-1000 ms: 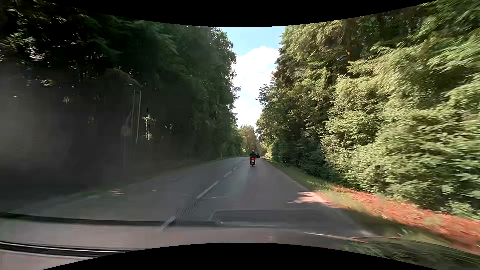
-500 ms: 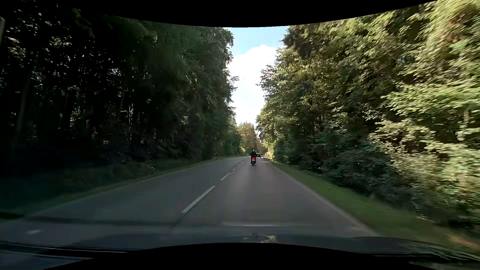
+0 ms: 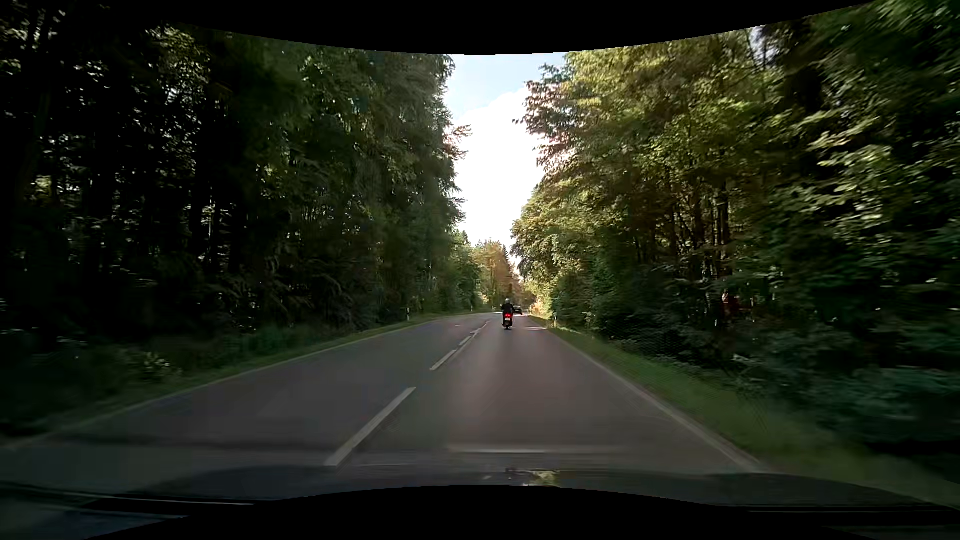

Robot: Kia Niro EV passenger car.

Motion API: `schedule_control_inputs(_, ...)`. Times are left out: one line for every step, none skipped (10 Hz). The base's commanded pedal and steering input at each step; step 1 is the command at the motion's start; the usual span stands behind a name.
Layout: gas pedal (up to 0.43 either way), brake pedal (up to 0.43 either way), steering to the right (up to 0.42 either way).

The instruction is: Follow the waypoints while adhering to traffic rules and regulations

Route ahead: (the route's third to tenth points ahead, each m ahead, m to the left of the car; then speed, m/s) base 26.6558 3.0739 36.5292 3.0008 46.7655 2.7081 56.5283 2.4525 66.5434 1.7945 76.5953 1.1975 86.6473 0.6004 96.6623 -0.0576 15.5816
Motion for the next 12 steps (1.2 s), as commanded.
schedule_control_inputs(0.209, 0.012, 0.005)
schedule_control_inputs(0.209, 0.012, 0.005)
schedule_control_inputs(0.209, 0.012, 0.004)
schedule_control_inputs(0.209, 0.012, 0.004)
schedule_control_inputs(0.209, 0.012, 0.002)
schedule_control_inputs(0.209, 0.012, 0.001)
schedule_control_inputs(0.209, 0.012, 0.001)
schedule_control_inputs(0.209, 0.006, 0.001)
schedule_control_inputs(0.209, 0.006, 0.001)
schedule_control_inputs(0.209, 0.012, 0.001)
schedule_control_inputs(0.209, 0.012, 0.000)
schedule_control_inputs(0.209, 0.012, -0.001)
